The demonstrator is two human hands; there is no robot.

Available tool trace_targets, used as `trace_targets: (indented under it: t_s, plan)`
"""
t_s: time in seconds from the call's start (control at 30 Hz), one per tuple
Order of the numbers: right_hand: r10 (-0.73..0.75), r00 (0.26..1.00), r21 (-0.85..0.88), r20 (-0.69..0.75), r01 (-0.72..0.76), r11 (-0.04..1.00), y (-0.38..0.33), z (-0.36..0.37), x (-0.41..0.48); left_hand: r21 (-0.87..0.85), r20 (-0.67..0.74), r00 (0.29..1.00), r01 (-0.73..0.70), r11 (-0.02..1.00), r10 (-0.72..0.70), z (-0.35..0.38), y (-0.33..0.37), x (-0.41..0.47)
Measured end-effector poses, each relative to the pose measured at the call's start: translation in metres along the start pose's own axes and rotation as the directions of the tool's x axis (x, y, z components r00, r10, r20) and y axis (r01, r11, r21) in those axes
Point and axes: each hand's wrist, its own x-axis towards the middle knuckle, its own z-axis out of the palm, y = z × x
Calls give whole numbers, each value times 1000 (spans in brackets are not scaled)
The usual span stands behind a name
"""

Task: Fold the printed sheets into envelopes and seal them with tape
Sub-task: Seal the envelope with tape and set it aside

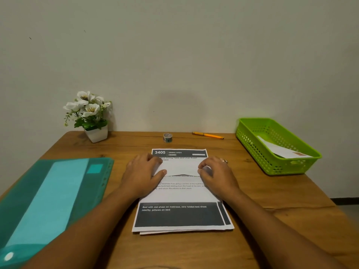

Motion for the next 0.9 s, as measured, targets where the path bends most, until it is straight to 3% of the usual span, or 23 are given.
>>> trace_targets:
  t_s: [0.07,0.13,0.27,0.43,0.53,0.7,0.9]
  plan:
    - [60,998,12,2,-60,998,-6,-3,2,20,-7,1000,-8,1000,8,-1,1,-1]
    - [87,996,-89,10,-85,992,-19,-3,4,51,17,1000,-8,999,7,0,1,-1]
    - [-93,980,-210,178,130,969,-65,18,7,94,73,997,-3,996,-4,3,0,3]
    - [-116,925,-197,363,197,960,-96,52,9,117,152,988,-22,993,4,5,-1,4]
    - [-88,909,-217,408,190,957,-79,44,7,136,182,983,-23,990,-2,5,0,4]
    - [89,901,-355,424,75,932,-19,5,9,158,244,970,-26,987,-14,4,-1,4]
    - [97,911,-372,400,64,926,-8,-1,7,288,255,963,8,958,-85,8,31,9]
